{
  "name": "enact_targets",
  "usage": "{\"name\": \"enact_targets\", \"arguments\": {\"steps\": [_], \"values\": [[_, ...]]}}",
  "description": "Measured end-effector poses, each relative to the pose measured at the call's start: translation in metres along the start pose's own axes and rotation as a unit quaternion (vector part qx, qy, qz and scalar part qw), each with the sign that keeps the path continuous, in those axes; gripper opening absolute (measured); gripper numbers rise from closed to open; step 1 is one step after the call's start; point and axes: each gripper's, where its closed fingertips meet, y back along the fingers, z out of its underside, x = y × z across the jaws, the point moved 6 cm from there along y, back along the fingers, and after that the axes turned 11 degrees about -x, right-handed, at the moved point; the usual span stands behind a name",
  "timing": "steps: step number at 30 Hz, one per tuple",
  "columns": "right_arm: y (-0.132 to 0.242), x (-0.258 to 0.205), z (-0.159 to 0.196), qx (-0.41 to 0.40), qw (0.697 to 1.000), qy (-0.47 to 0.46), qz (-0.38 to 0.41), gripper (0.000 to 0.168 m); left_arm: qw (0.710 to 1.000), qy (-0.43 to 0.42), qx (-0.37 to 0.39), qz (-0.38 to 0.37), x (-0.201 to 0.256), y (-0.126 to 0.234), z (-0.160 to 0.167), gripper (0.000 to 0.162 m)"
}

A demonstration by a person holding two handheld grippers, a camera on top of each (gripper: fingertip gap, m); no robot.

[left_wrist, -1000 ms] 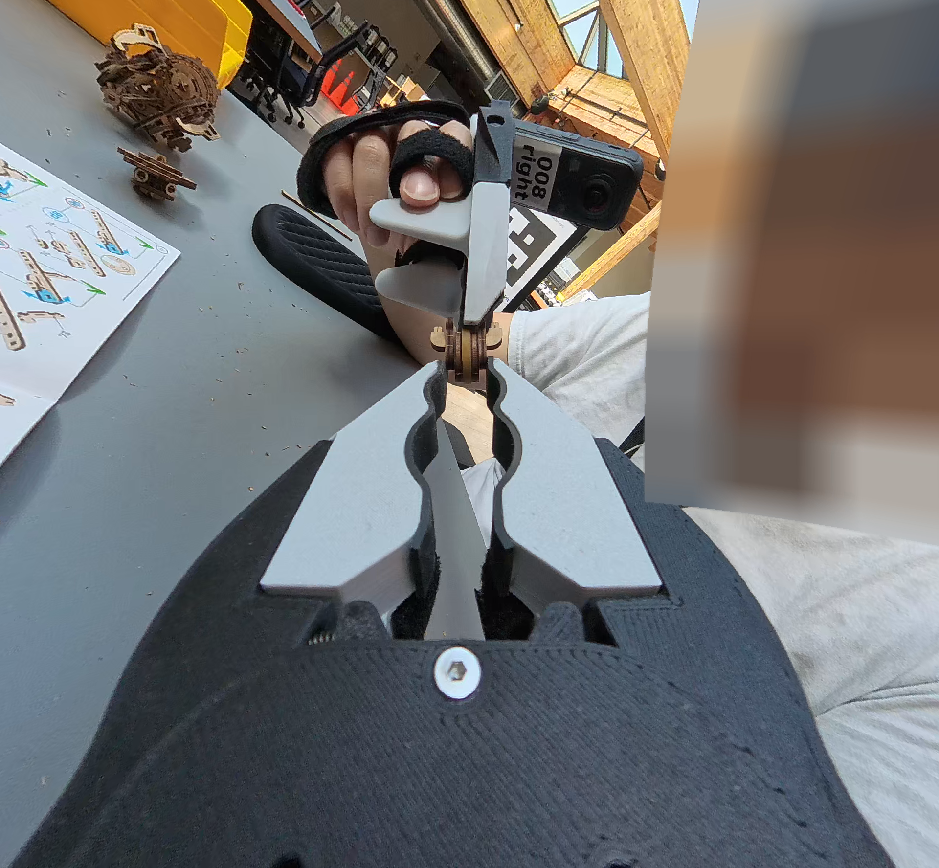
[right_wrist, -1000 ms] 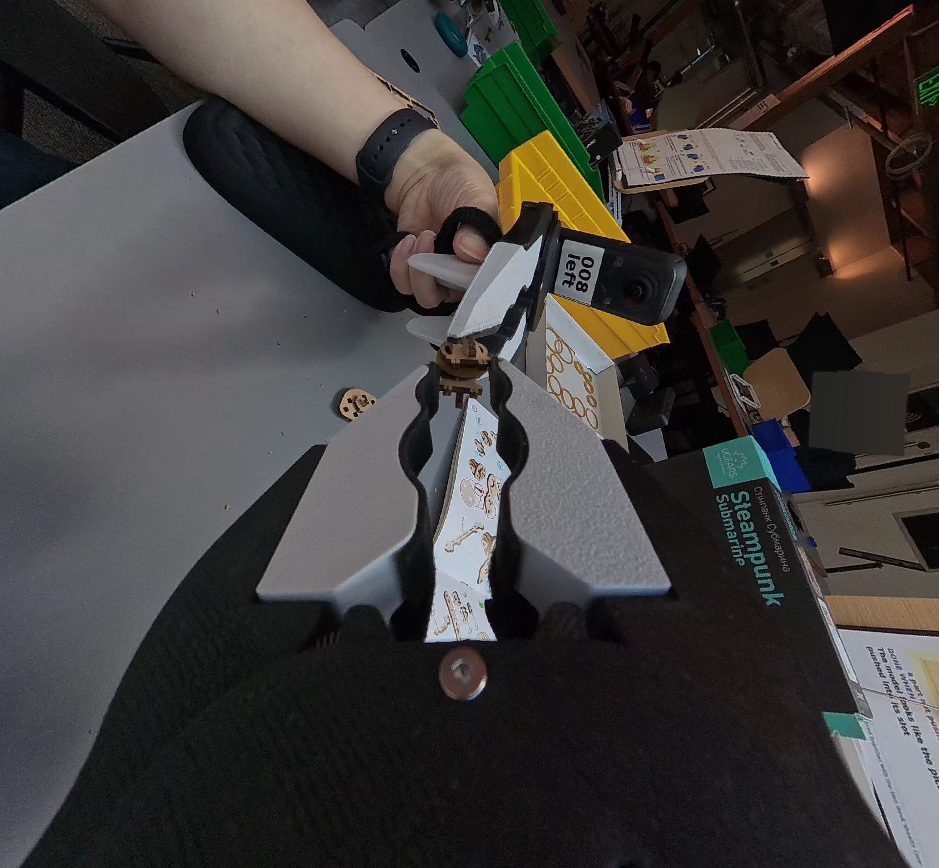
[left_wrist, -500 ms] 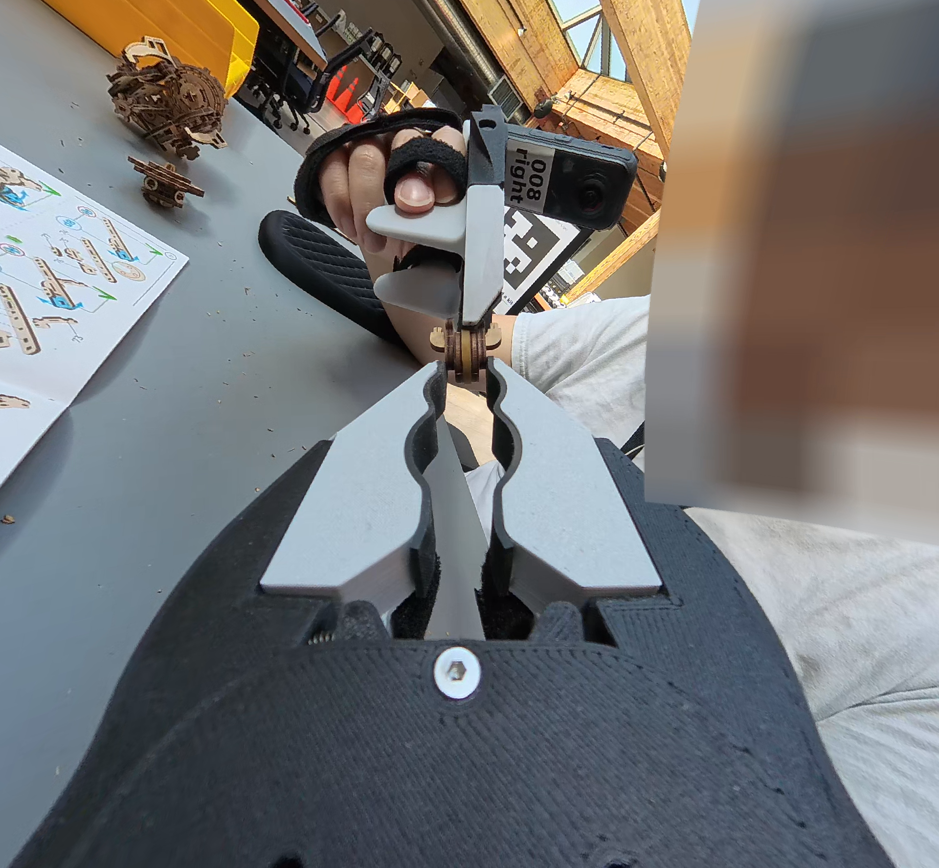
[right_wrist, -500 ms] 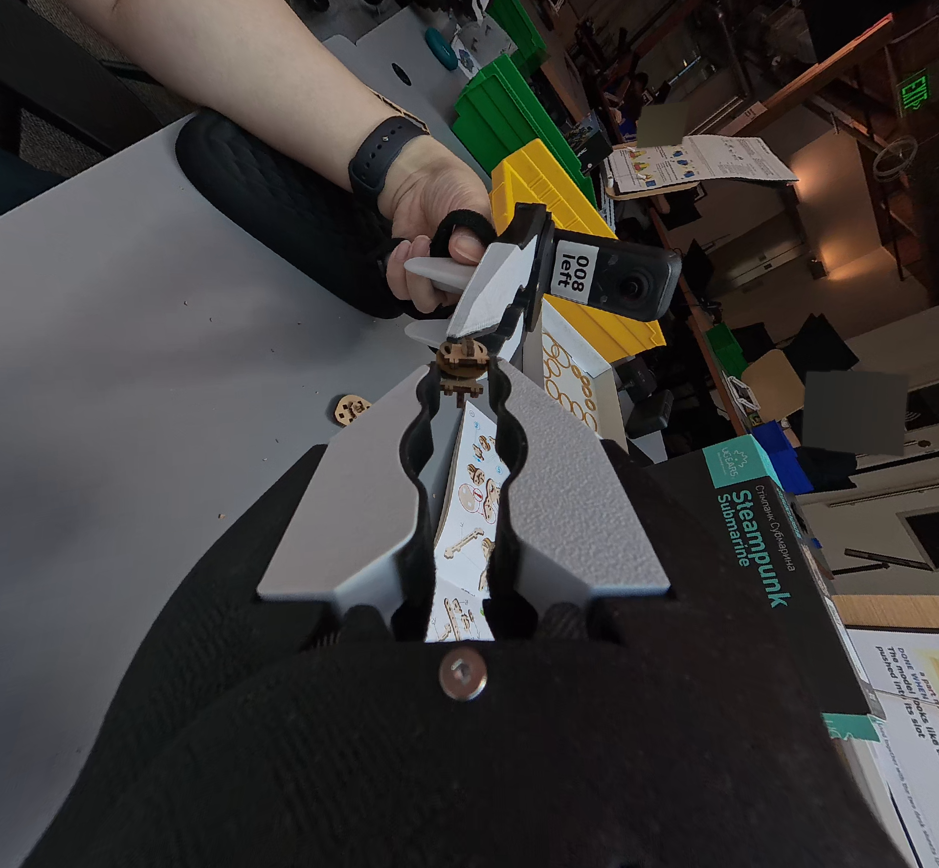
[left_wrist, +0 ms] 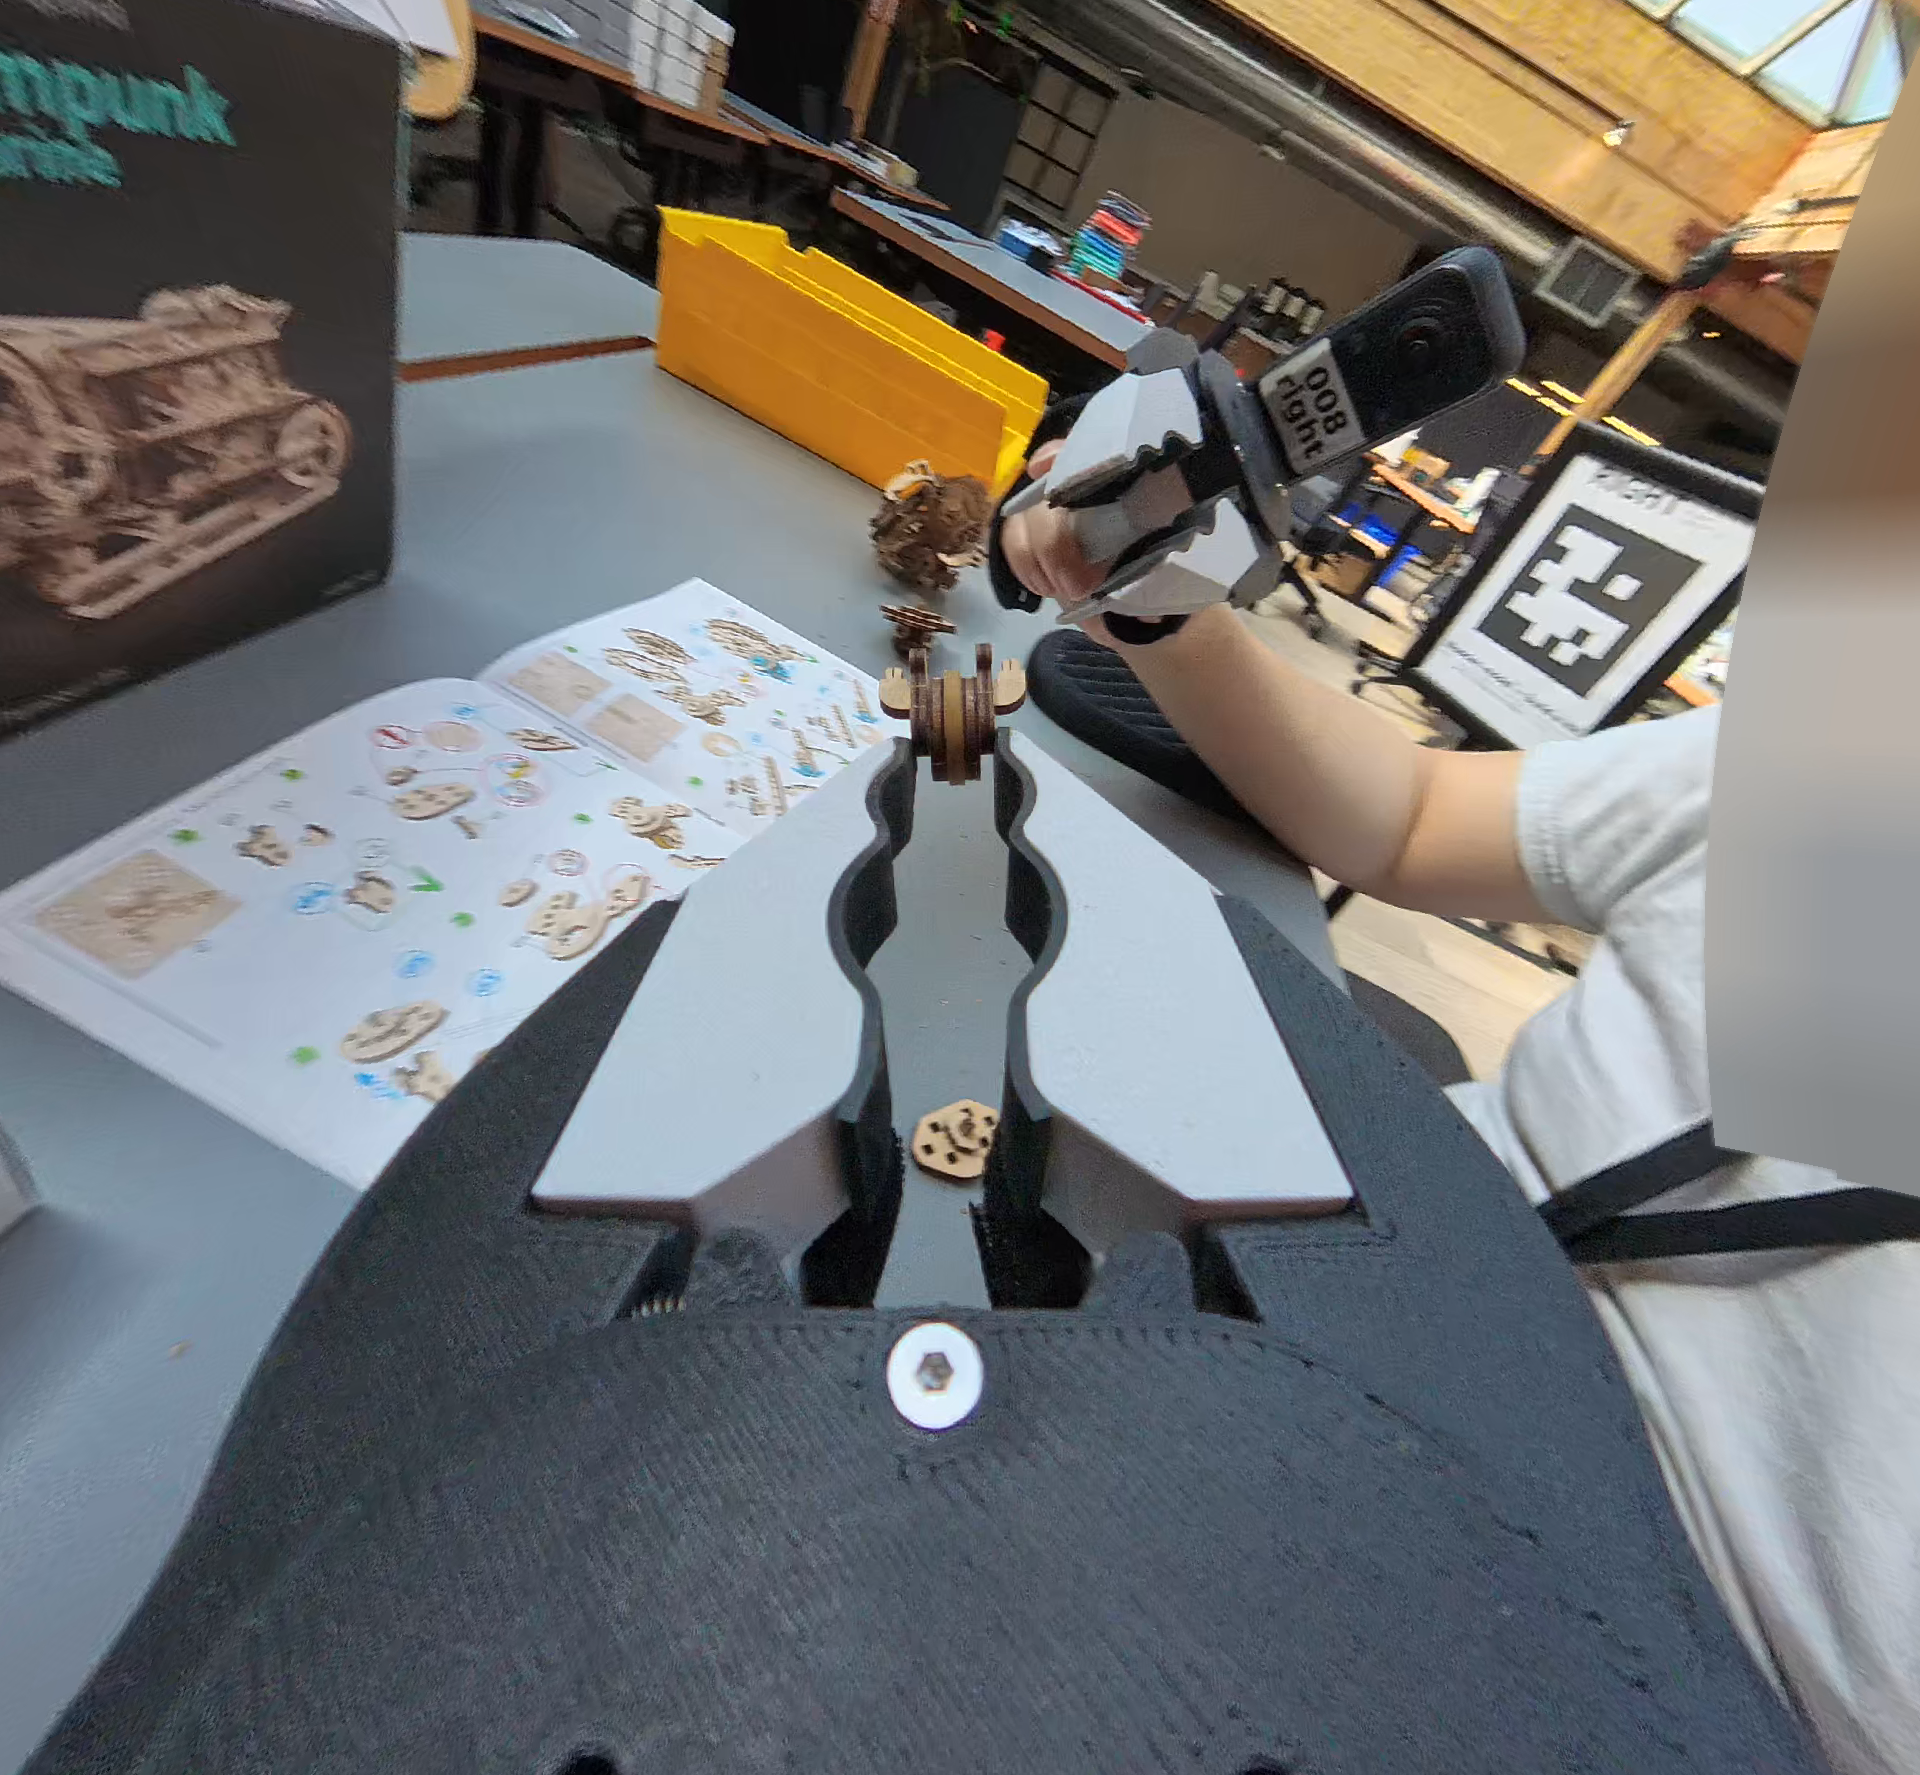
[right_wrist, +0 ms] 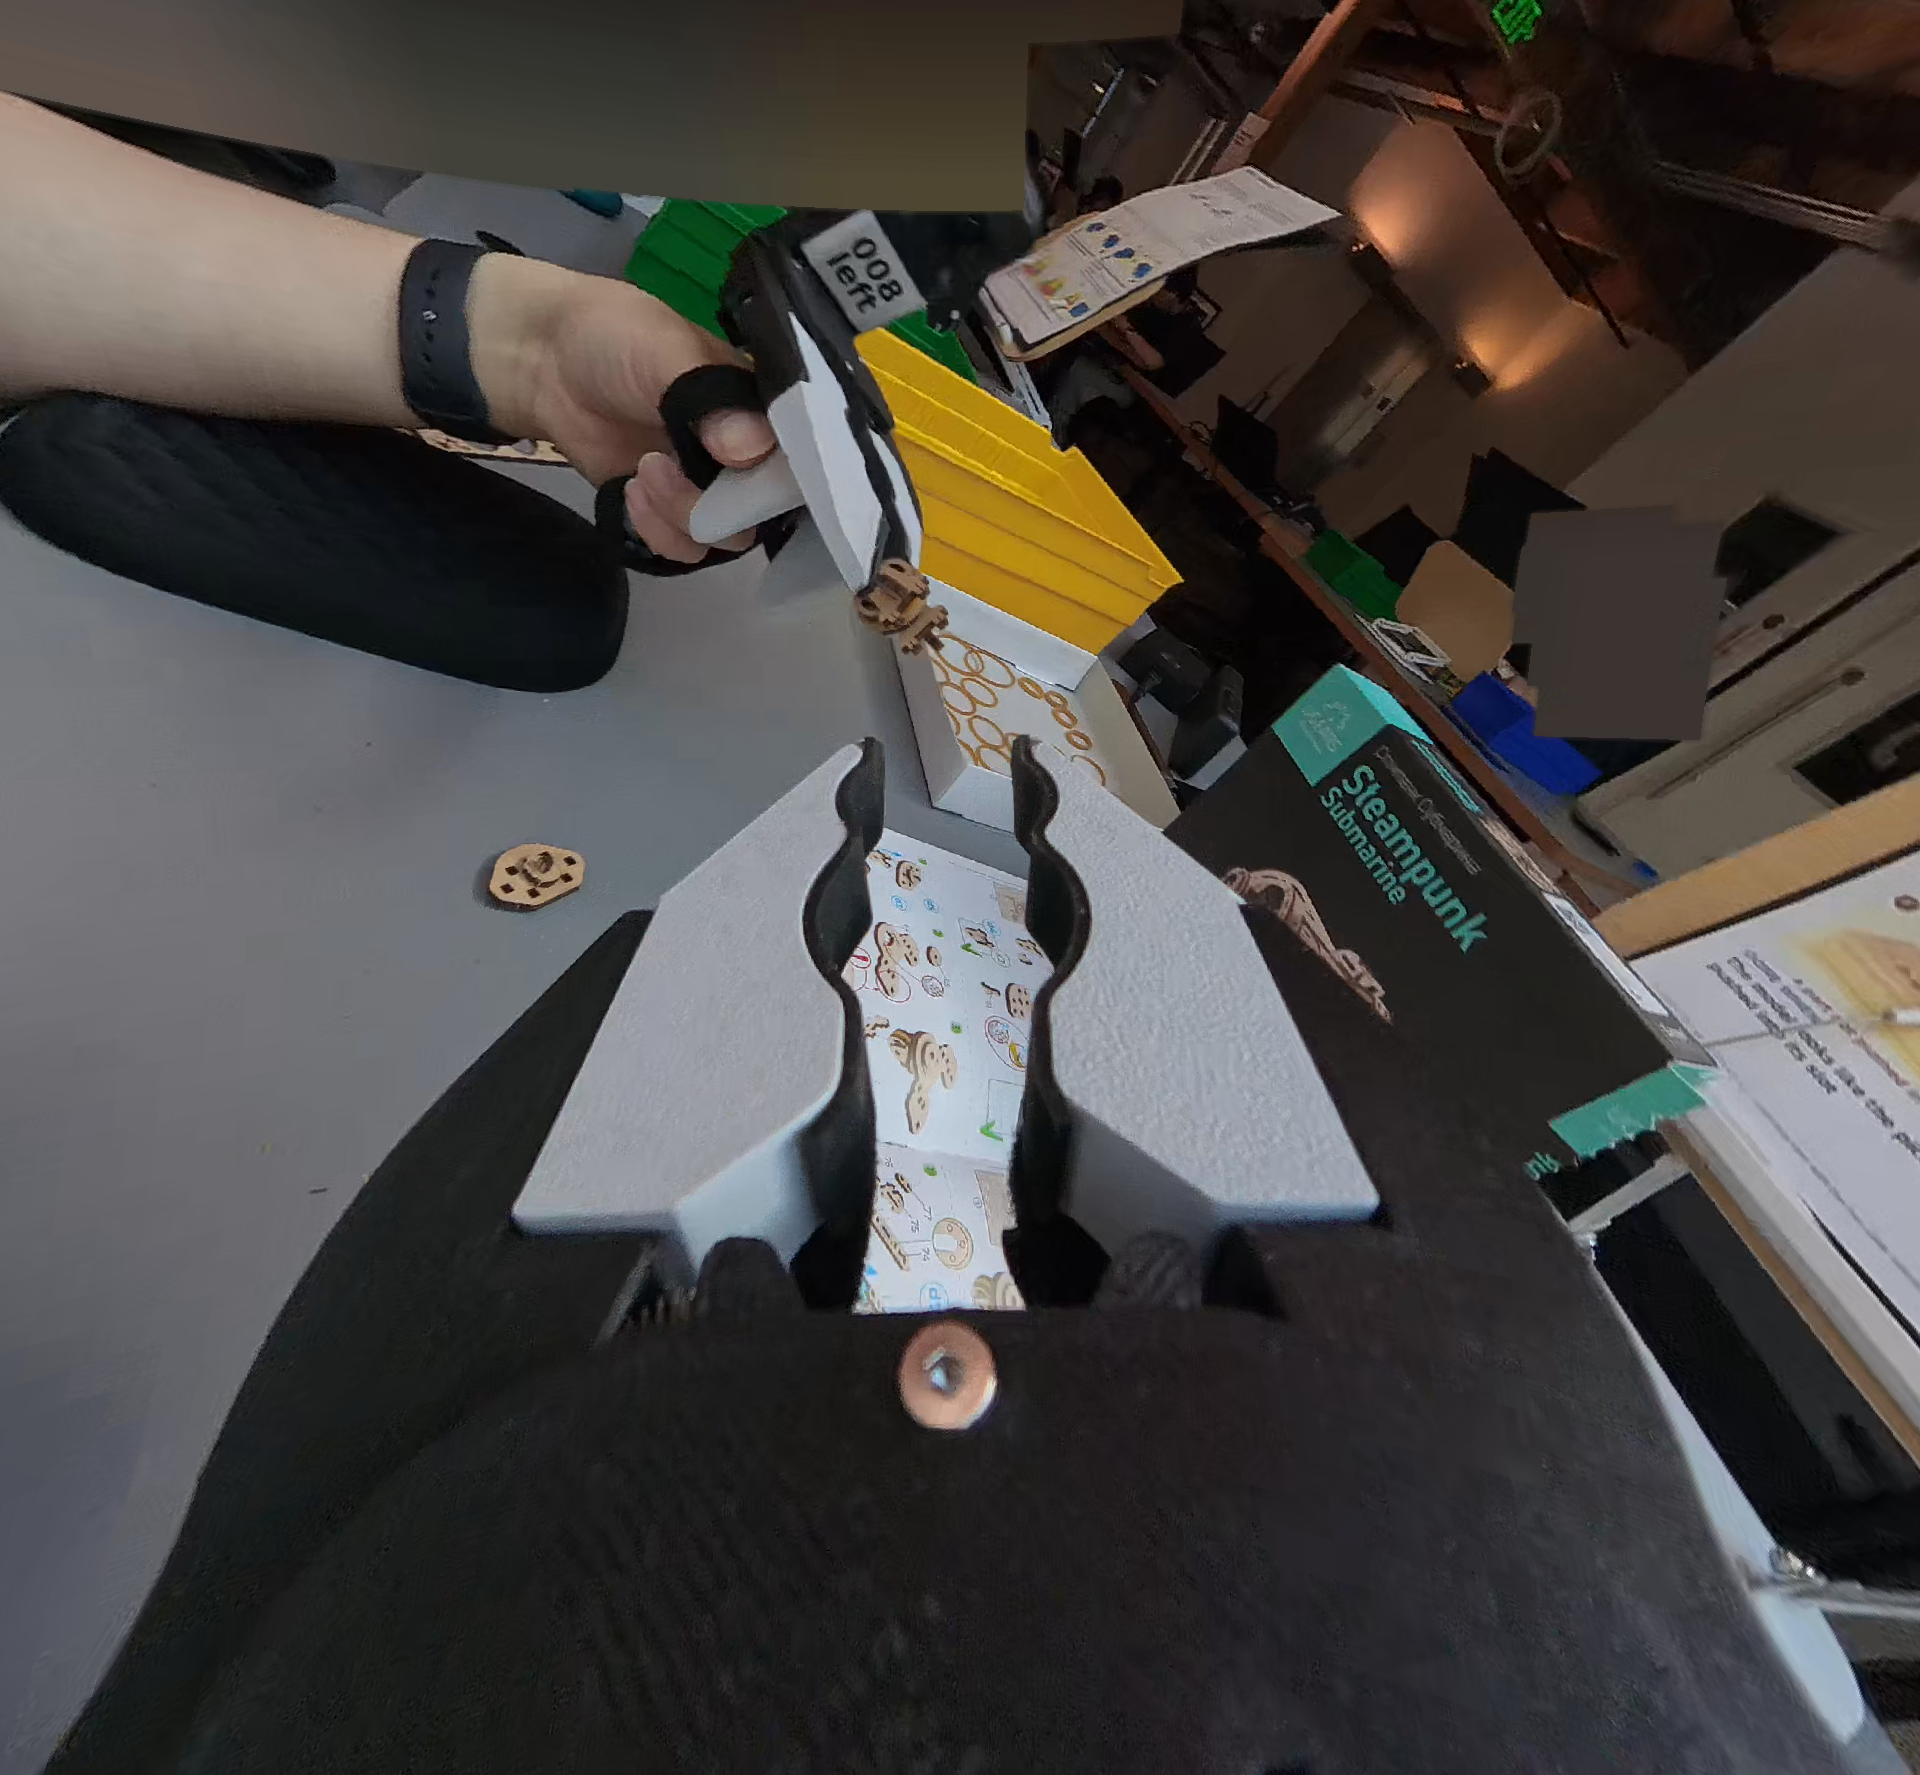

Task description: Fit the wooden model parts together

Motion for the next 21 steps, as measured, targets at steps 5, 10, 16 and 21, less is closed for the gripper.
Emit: {"name": "enact_targets", "arguments": {"steps": [5,10,16,21], "values": [[-0.001,0.025,0.021,-0.026,0.994,-0.079,0.069,0.027,0.972,-0.061,0.049,-0.222,-0.018,0.023,-0.001,0.013],[-0.009,0.03,0.033,-0.057,0.988,-0.091,0.115,0.027,0.924,-0.133,0.045,-0.356,-0.007,0.025,0.009,0.013],[-0.013,0.038,0.045,-0.075,0.98,-0.116,0.143,0.026,0.864,-0.234,0.057,-0.441,0.01,0.024,0.005,0.013],[0.0,0.056,0.063,-0.071,0.965,-0.17,0.186,0.024,0.833,-0.282,0.058,-0.473,0.019,0.02,0.003,0.013]]}}
